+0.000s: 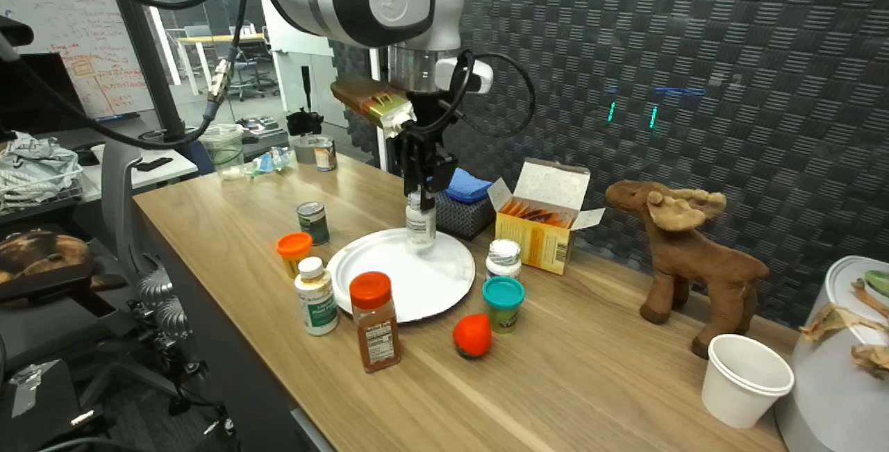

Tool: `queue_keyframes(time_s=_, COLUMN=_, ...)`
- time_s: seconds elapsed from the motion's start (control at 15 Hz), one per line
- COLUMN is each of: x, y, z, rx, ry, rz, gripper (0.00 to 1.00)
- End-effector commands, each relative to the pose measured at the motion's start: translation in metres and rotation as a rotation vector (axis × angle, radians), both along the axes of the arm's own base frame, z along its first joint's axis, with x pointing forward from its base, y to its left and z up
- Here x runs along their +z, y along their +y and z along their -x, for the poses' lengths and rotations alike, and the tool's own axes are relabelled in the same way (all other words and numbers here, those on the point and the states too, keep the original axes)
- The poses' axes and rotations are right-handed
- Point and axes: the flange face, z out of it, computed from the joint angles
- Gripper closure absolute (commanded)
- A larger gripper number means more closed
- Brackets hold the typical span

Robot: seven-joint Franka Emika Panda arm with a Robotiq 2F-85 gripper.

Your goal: Place the bottles and the strawberry on the white plate

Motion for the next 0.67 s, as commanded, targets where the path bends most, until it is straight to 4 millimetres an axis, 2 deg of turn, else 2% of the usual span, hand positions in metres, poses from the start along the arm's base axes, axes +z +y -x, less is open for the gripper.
queue_keyframes(time_s=0.0, x=-0.008, y=0.001, z=-0.005, rx=-0.002, ry=-0.01, rz=-0.013, gripper=0.8)
queue_keyframes(time_s=0.33, x=-0.024, y=0.004, z=-0.004, rx=-0.001, ry=0.019, rz=0.003, gripper=0.8)
queue_keyframes(time_s=0.4, x=-0.021, y=0.005, z=-0.003, rx=0.001, ry=0.017, rz=0.018, gripper=0.3)
queue_keyframes(time_s=0.47, x=-0.016, y=0.008, z=-0.002, rx=0.006, ry=0.011, rz=0.028, gripper=0.3)
queue_keyframes(time_s=0.6, x=0.0, y=0.022, z=0.006, rx=0.005, ry=0.001, rz=0.072, gripper=0.16)
